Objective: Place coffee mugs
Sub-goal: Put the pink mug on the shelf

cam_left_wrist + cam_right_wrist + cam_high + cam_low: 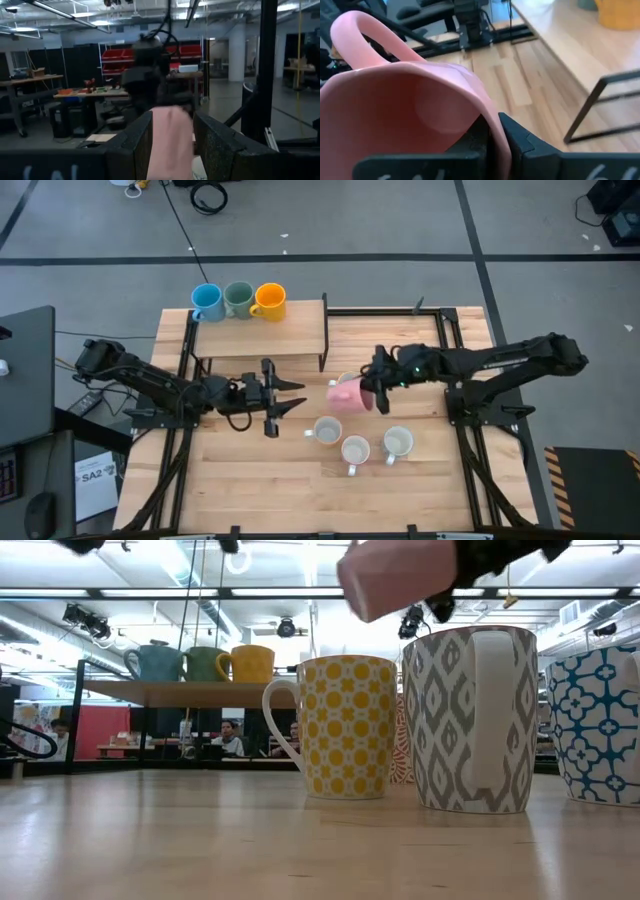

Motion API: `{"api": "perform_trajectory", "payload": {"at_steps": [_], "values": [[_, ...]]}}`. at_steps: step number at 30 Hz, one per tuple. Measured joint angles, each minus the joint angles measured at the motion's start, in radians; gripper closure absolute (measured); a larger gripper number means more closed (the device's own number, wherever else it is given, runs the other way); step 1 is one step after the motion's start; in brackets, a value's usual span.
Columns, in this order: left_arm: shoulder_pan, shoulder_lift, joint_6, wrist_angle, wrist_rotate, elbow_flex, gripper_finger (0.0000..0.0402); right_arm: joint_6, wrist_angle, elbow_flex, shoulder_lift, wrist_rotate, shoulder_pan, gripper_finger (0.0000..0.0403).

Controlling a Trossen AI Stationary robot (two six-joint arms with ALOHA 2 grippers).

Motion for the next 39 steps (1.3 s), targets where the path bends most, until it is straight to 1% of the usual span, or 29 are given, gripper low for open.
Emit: {"api": "perform_trajectory", "payload": {"at_steps": [4,7,11,18,24,28,32,34,36,39], "values": [[0.022,0.0,0.017,-0.217,0.016,0.117,0.0253,-0.053,0.092,0.0,0.056,-0.044,-0.074,0.0369],[0.045,0.004,0.017,-0.364,0.014,0.195,0.0253,-0.079,0.126,0.0,0.095,-0.06,-0.109,0.0369],[0.074,0.038,0.018,-0.468,0.014,0.282,0.0253,-0.064,0.15,0.0,0.141,-0.063,-0.138,0.0369],[0.118,0.143,0.021,-0.638,0.014,0.404,0.0253,0.02,0.164,0.0,0.183,-0.064,-0.163,0.0369],[0.144,0.209,0.02,-0.796,0.016,0.489,0.0253,0.075,0.164,0.0,0.197,-0.11,-0.165,0.0369],[0.162,0.225,0.012,-0.898,0.015,0.517,0.0253,0.124,0.154,0.0,0.198,-0.143,-0.165,0.0369],[0.179,0.224,-0.062,-0.984,0.021,0.529,0.0253,0.169,0.148,0.0,0.198,-0.179,-0.165,0.0369],[0.183,0.224,-0.091,-1.037,0.05,0.54,0.0253,0.195,0.129,0.0,0.198,-0.191,-0.165,0.0369],[0.186,0.224,-0.115,-1.058,0.112,0.545,0.0253,0.235,0.094,0.0,0.198,-0.195,-0.165,0.0369],[0.19,0.223,-0.156,-1.077,0.191,0.545,0.0253,0.283,0.027,0.0,0.198,-0.231,-0.165,0.0369]]}}
